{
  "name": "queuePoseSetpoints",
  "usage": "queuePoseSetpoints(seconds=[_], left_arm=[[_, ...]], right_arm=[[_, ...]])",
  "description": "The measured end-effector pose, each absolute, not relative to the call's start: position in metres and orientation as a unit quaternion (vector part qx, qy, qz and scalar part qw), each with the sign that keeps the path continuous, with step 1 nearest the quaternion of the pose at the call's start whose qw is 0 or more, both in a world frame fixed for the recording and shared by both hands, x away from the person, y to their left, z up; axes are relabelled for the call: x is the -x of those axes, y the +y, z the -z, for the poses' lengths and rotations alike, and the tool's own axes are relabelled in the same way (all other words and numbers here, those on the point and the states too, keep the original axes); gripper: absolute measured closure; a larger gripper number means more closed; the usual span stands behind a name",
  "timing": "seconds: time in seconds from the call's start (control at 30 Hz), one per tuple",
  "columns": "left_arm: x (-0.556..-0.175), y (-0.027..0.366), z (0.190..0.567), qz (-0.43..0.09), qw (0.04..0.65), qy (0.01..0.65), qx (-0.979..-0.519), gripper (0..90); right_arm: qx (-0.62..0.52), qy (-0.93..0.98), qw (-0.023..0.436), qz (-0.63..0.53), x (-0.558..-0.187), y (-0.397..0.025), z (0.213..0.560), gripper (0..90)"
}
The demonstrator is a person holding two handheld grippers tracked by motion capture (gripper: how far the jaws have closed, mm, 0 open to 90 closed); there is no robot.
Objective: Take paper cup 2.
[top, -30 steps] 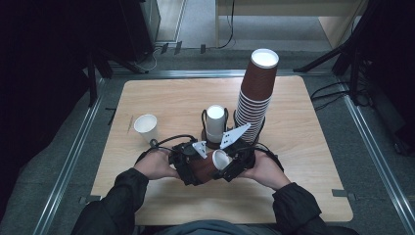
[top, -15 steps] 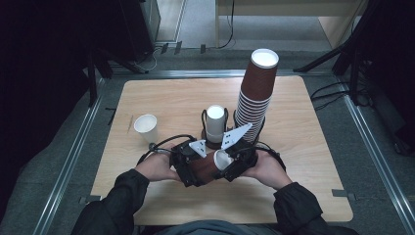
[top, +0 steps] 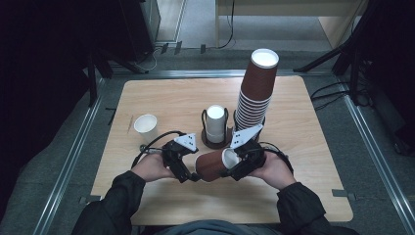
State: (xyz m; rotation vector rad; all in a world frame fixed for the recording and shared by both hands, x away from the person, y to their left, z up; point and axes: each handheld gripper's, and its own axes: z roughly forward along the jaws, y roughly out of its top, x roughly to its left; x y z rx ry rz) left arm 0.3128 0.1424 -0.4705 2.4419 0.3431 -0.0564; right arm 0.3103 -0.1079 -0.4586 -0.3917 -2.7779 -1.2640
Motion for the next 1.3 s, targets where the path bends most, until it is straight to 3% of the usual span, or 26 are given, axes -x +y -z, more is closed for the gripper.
queuePoseSetpoints(seconds=[0.3, 1.3], left_arm=[[-0.31, 0.149, 0.468, 0.04, 0.385, 0.16, -0.908, 0.0], [-0.305, 0.134, 0.467, 0.04, 0.412, 0.159, -0.897, 0.0]], right_arm=[[0.138, -0.888, 0.034, 0.437, -0.308, -0.117, 0.457, 21.5], [0.14, -0.836, 0.069, 0.527, -0.308, -0.112, 0.447, 21.7]])
